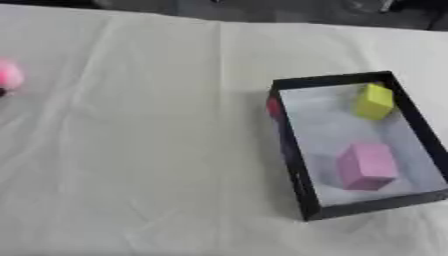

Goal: Pick up the objects with one hand, pass them to the other hand, and then place them into the box on the other side of the table.

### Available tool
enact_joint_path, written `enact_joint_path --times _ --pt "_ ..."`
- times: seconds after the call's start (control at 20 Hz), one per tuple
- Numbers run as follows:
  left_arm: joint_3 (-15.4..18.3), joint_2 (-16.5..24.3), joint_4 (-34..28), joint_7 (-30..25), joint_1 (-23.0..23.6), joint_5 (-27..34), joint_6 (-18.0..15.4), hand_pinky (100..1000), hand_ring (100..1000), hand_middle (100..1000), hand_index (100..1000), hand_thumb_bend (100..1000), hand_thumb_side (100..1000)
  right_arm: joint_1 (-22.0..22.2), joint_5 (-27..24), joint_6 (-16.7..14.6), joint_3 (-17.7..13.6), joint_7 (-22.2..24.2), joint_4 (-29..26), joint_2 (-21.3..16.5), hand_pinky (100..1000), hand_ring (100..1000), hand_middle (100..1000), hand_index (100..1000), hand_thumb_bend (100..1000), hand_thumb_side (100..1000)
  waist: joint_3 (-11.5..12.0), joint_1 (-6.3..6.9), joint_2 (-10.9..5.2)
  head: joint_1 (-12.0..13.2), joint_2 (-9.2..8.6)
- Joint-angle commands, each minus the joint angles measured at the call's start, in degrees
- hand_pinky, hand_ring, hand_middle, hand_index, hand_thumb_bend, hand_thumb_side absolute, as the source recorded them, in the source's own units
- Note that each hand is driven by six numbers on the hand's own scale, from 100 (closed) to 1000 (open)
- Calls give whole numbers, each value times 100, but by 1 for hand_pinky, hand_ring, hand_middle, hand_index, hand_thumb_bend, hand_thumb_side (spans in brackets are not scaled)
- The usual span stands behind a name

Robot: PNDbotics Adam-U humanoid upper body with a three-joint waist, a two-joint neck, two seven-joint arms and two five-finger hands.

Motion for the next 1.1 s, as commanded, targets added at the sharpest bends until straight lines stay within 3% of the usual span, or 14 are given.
enact_joint_path --times 0.05,0.5,0.75,0.9,1.1 --pt "30 98 -46 112 -139 5 69 891 871 792 764 316 262 -8 44 0 -34 30 -54 -100 745 943 843 982 100 657 -20 33 24 51 -95" --pt "19 -16 5 372 -162 92 150 893 855 762 707 209 219 3 38 -4 -40 61 -51 -82 746 943 843 981 100 657 -36 46 40 142 -152" --pt "0 -31 10 403 -158 127 136 890 851 756 703 225 203 20 36 -5 -48 71 -51 -66 747 944 843 982 100 658 -45 50 43 302 -226" --pt "-3 -30 12 414 -154 114 129 889 851 757 708 270 209 37 36 -7 -57 74 -48 -55 748 944 843 982 100 659 -50 53 47 527 -346" --pt "-13 -21 12 341 -158 76 70 892 857 773 802 379 264 49 40 -8 -61 82 -46 -45 748 944 843 983 100 660 -46 56 51 730 -470"
